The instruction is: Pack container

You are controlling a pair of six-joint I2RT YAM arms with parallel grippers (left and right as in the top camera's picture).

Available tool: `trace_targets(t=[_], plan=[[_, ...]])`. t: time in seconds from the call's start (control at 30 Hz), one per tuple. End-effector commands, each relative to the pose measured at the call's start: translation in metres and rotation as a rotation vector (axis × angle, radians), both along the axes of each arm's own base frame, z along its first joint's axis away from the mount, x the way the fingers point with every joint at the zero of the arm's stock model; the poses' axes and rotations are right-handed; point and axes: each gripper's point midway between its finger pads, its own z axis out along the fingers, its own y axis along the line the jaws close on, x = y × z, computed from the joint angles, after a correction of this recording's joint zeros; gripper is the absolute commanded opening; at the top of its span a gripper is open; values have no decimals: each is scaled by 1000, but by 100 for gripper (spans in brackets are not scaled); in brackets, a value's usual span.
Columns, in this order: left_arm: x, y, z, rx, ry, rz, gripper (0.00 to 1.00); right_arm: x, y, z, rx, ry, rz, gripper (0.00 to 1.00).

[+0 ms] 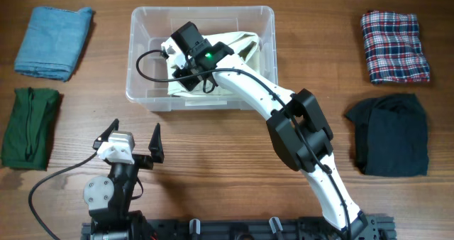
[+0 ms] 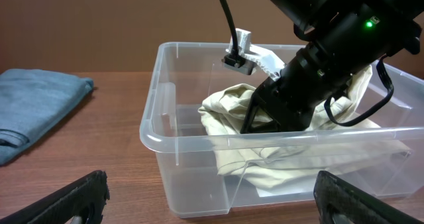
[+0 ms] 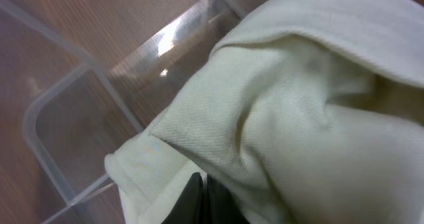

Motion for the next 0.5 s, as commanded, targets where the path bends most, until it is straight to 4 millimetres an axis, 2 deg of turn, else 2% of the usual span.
trace_targets(t=[0.0,0.07,0.17,0.23,0.33,0.4,0.47], plan=[[0,-1,-1,15,-5,-8,100,18,6,71,82,-124,-12,22],[0,-1,-1,15,-5,-8,100,24,3,106,110,-183,-27,51],[0,-1,-1,15,-5,-8,100,25,-2,158,157,-255,-24,75],[0,-1,-1,15,-5,-8,100,24,-9,187,182,-293,-28,85],[0,-1,-1,15,-5,-8,100,24,-31,217,199,-317,-58,99],[0,-1,-1,15,-5,-8,100,26,-48,228,195,-319,-85,100],[0,-1,-1,15,-5,-8,100,32,-79,240,189,-309,-147,100]])
